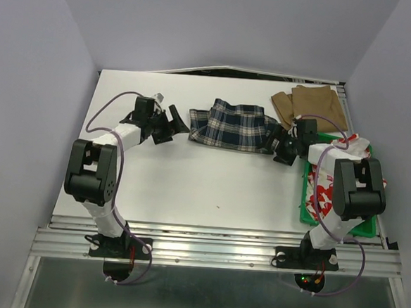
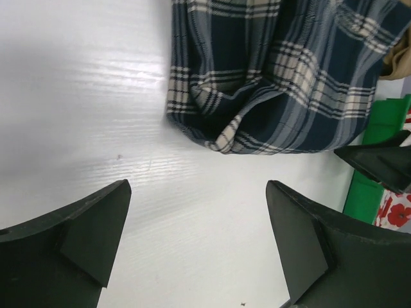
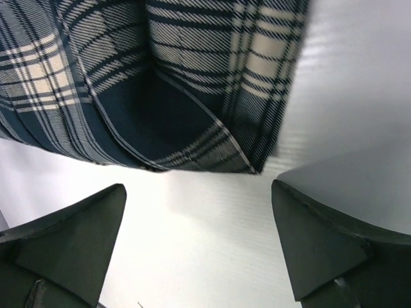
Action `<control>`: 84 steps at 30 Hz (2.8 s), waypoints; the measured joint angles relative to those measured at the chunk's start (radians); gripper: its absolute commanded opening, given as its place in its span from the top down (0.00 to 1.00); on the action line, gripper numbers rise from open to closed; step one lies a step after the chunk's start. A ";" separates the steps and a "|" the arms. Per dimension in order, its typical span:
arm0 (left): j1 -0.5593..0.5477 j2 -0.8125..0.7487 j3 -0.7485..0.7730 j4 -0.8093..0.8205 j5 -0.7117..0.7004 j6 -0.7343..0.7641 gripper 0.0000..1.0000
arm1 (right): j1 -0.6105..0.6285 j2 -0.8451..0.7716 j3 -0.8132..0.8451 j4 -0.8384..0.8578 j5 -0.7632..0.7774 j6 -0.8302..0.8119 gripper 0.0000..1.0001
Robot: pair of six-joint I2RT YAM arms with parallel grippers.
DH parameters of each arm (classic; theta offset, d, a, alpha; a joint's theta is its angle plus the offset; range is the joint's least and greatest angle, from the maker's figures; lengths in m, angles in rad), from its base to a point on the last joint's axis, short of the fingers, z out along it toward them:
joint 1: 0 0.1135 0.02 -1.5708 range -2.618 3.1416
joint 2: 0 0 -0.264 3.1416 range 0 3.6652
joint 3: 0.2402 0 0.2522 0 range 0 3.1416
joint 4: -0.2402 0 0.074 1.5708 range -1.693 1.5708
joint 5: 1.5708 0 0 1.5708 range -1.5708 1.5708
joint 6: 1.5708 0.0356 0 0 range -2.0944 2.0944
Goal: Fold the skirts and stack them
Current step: Neatly place the folded skirt to the corner
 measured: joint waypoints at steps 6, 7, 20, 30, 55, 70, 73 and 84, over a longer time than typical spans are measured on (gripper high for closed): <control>-0.021 0.091 -0.005 0.002 -0.014 -0.026 0.02 | 0.000 -0.058 -0.064 0.021 0.095 0.060 0.00; -0.031 0.098 -0.006 0.009 -0.016 -0.033 0.02 | 0.000 -0.058 -0.071 0.043 0.098 0.063 0.00; -0.080 0.185 -0.026 0.248 0.020 -0.123 0.02 | 0.000 0.059 -0.110 0.456 0.015 0.079 0.01; -0.094 0.298 0.086 0.325 0.015 -0.129 0.05 | 0.000 0.119 -0.092 0.555 0.013 0.043 0.16; -0.264 0.343 0.249 0.068 -0.241 0.053 1.00 | 0.100 0.155 0.155 0.309 0.192 -0.231 0.87; -0.357 0.441 0.563 -0.106 -0.436 0.201 1.00 | 0.112 0.174 0.362 0.230 0.249 -0.490 0.99; -0.357 0.467 0.623 -0.113 -0.440 0.207 1.00 | 0.112 0.188 0.390 0.224 0.266 -0.528 0.99; -0.373 0.509 0.773 -0.111 -0.441 0.238 1.00 | 0.101 0.206 0.495 0.214 0.306 -0.586 0.99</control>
